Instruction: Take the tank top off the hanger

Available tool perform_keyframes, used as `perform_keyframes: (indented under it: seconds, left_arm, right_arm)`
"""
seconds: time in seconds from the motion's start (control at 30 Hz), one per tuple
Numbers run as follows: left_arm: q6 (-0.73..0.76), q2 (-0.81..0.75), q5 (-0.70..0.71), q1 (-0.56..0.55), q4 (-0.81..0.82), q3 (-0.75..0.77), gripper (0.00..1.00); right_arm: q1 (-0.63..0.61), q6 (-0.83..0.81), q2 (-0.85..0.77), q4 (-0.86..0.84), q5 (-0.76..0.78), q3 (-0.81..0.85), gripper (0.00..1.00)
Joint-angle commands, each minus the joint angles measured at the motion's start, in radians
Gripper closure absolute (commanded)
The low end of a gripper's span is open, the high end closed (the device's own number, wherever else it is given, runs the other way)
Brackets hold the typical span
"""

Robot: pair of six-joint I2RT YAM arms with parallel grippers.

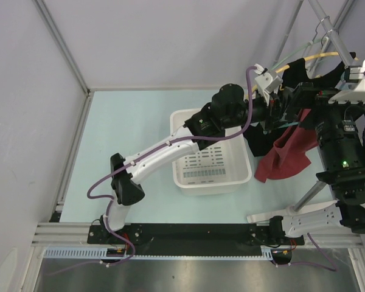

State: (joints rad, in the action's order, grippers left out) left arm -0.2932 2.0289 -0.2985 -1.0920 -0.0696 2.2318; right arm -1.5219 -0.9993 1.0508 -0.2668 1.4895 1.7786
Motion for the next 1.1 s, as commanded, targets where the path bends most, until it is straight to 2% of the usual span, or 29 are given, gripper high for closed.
perform_keyframes:
  seconds: [0.0,0.23,0.47,0.67,0.77,0.9,1.0,1.03,1.07]
  left_arm:
    - [-0.101,-0.098,-0.077,0.037,0.103,0.077,1.0]
    - [-0.15,-0.125,-0.122,0.04,0.159,0.077,1.0]
    - [-0.129,-0.205,-0.119,0.041,0.096,0.019,1.0]
    - [-0.09,-0.396,-0.056,0.056,0.024,-0.222,1.0]
    - [-0.083,-0.508,-0.041,0.079,0.04,-0.354,1.0]
    - [-0.075,-0.64,-0.005,0.116,0.044,-0.492,1.0]
    - [-0.07,-0.725,0.019,0.138,0.045,-0.592,1.0]
    - [-0.072,-0.745,0.019,0.142,0.047,-0.636,1.0]
    - [-0.073,-0.762,0.021,0.15,0.054,-0.659,1.0]
  right_arm:
    - [-0.006,-0.068,0.02,-0.054,0.069,0.045,0.0]
    - [-0.007,-0.047,0.008,-0.055,0.071,0.024,0.01]
    - [-0.007,-0.039,-0.003,-0.055,0.086,0.012,0.0]
    - [-0.041,-0.041,0.015,-0.052,0.113,0.021,0.0]
    - [-0.079,-0.032,0.032,-0.069,0.115,0.015,0.0]
    - [-0.194,0.011,0.063,-0.083,0.095,0.016,0.0]
    - [-0.297,0.092,0.054,-0.074,0.016,0.002,0.0]
    - [-0.314,0.126,0.042,-0.062,-0.054,-0.022,0.0]
    - [-0.328,0.283,0.026,0.052,-0.104,-0.03,0.0]
